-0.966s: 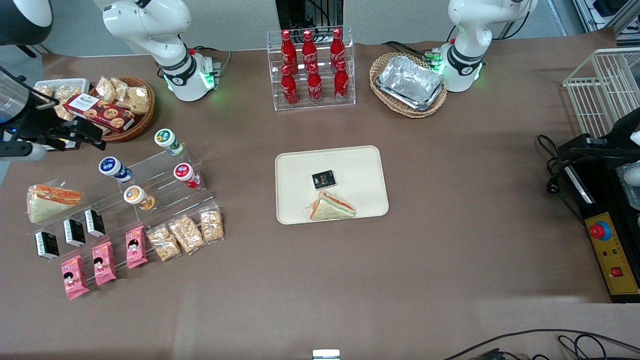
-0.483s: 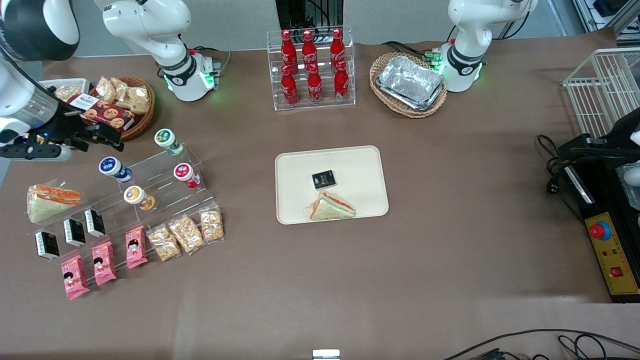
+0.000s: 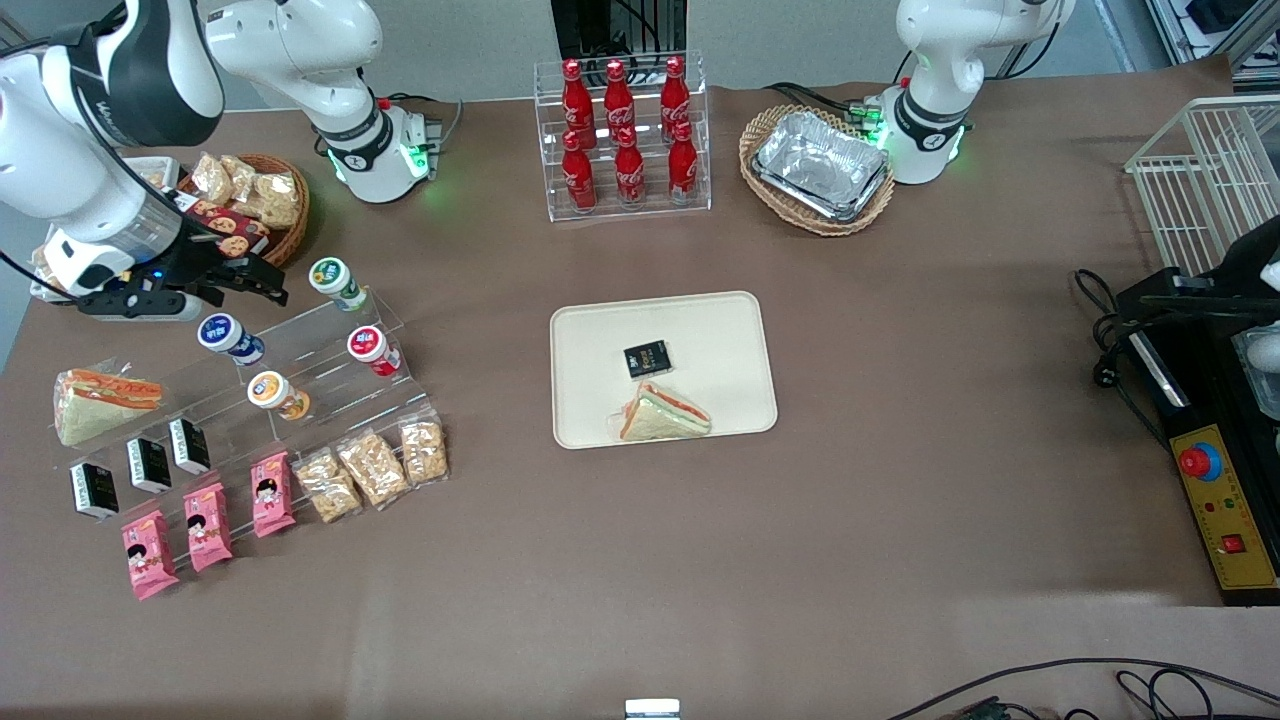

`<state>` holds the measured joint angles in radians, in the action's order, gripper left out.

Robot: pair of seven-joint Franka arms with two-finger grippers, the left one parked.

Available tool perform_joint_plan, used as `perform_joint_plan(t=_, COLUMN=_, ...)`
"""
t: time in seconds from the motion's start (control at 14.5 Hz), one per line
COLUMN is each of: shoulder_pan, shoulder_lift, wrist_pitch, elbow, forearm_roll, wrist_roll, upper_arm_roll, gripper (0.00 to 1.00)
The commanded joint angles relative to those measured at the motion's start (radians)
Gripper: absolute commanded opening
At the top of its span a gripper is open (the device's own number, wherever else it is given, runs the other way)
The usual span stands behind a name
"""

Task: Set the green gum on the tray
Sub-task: 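Lower the open right gripper around the green-lidded gum bottle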

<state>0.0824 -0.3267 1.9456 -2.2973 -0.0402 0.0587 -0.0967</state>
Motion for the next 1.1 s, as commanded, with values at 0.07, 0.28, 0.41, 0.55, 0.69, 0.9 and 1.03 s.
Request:
perform_joint_plan(t=0.07, shoulder_pan=0.007, shoulder_lift=-0.04, wrist_pitch=0.036, elbow=-0.082, forearm_roll=-0.018, wrist_roll=0.044, upper_arm_roll=0.031, gripper=1.0)
perform_joint_plan(t=0.28, shoulder_pan=0.007, shoulder_lift=-0.049, wrist_pitch=0.055, elbow=-0.134, forearm_roll=-0.018, wrist_roll=0.049, upper_arm_roll=0.044, gripper=1.0)
perform_joint_plan(t=0.41, shoulder_pan=0.007, shoulder_lift=-0.069, wrist_pitch=0.071, elbow=-0.174, forearm_roll=-0.018, wrist_roll=0.049, upper_arm_roll=0.06, gripper=1.0)
perform_joint_plan(t=0.55, shoulder_pan=0.007, shoulder_lift=-0.092, wrist_pitch=0.094, elbow=-0.217, forearm_roll=-0.017, wrist_roll=0.05, upper_arm_roll=0.061, gripper=1.0)
perform_joint_plan(t=0.69, shoulder_pan=0.031, shoulder_lift=-0.1, wrist_pitch=0.096, elbow=-0.232, forearm_roll=-0.017, wrist_roll=0.058, upper_arm_roll=0.06, gripper=1.0)
perform_joint_plan(t=0.9, shoulder_pan=0.04, shoulder_lift=-0.129, wrist_pitch=0.119, elbow=-0.281, forearm_roll=-0.017, wrist_roll=0.067, upper_arm_roll=0.06, gripper=1.0)
perform_joint_plan(t=1.03, shoulder_pan=0.042, shoulder_lift=-0.14, wrist_pitch=0.14, elbow=-0.309, forearm_roll=-0.017, wrist_roll=0.07, upper_arm_roll=0.06, gripper=1.0)
